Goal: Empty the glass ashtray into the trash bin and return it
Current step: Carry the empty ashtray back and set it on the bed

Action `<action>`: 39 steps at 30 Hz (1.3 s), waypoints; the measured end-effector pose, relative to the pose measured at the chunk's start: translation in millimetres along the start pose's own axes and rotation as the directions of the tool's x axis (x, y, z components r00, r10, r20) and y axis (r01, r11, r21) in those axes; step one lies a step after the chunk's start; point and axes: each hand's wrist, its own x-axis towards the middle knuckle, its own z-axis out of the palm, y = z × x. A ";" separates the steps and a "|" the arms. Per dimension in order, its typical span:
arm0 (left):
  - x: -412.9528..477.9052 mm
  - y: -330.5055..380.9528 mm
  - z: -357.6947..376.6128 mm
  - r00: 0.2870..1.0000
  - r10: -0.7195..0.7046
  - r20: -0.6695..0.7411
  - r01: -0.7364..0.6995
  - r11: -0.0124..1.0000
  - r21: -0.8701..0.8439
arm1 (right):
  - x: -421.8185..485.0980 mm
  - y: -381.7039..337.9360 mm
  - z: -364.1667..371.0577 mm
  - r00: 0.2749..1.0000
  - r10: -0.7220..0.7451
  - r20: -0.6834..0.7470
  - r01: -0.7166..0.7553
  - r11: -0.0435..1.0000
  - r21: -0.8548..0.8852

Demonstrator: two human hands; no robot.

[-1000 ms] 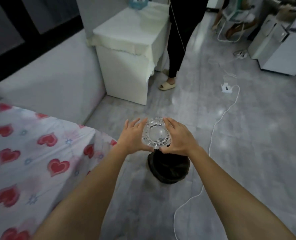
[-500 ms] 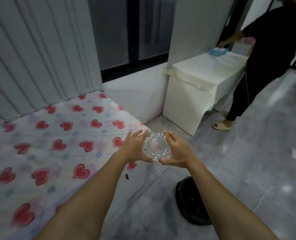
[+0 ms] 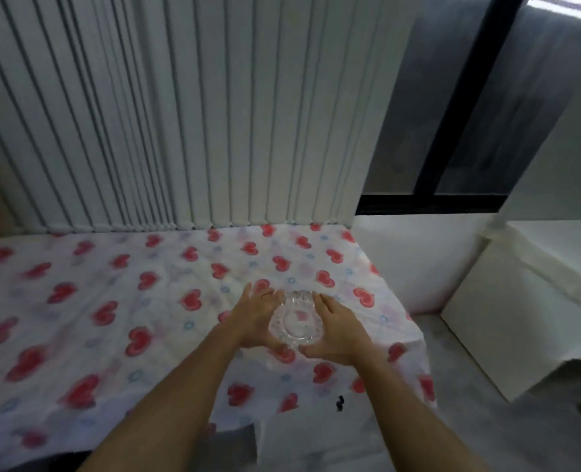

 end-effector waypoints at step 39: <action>2.2 -318.4 49.3 0.923 -0.314 0.221 0.329 0.944 -0.030 | 282.1 -160.7 158.3 0.896 -0.025 0.443 0.028 1.000 -0.001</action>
